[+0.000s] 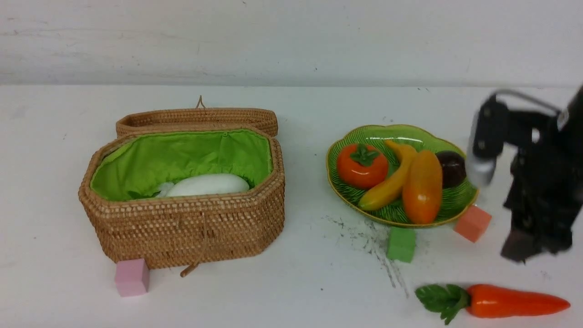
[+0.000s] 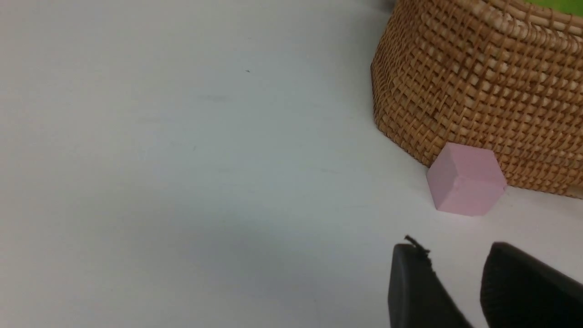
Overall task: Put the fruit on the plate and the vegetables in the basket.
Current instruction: Use the right arm to grab a carrot and put it into the left basket
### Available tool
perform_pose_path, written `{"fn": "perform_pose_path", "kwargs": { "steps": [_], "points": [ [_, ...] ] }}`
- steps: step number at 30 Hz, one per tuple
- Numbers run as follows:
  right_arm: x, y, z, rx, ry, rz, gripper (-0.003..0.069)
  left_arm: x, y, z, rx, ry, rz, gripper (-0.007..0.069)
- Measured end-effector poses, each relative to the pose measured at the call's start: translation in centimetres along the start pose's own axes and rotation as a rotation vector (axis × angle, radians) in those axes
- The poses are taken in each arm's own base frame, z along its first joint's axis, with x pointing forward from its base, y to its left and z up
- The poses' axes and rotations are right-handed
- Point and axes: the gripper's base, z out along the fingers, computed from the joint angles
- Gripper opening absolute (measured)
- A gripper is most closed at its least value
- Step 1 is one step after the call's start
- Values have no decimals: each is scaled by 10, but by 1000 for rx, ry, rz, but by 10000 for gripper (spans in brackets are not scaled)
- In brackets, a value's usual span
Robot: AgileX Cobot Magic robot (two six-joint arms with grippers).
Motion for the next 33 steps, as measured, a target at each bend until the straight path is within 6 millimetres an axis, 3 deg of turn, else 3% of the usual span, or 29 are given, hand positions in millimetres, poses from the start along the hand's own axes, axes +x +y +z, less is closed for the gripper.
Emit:
{"fn": "perform_pose_path", "kwargs": {
  "steps": [4,9,15,17,19,20,24,27,31,33],
  "points": [
    [19,13,47,25,1,-33,603,0,0,0,0,0,0,225],
    [32,22,79,87,-3,-63,594,0,0,0,0,0,0,230],
    [35,15,115,83,20,-65,580,0,0,0,0,0,0,235],
    [35,14,118,75,23,-62,561,0,0,0,0,0,0,235],
    [33,13,120,30,36,-50,435,0,0,0,0,0,0,237],
    [31,11,117,15,38,-49,377,0,0,0,0,0,0,237],
    [14,5,105,-39,36,-60,388,0,0,0,0,0,0,238],
    [-38,-1,57,-30,-119,-85,388,0,0,0,0,0,0,238],
    [-131,5,-33,18,-555,-152,388,0,0,0,0,0,0,239],
    [-165,12,-57,-5,-740,-192,388,0,0,0,0,0,0,238]
  ]
}}
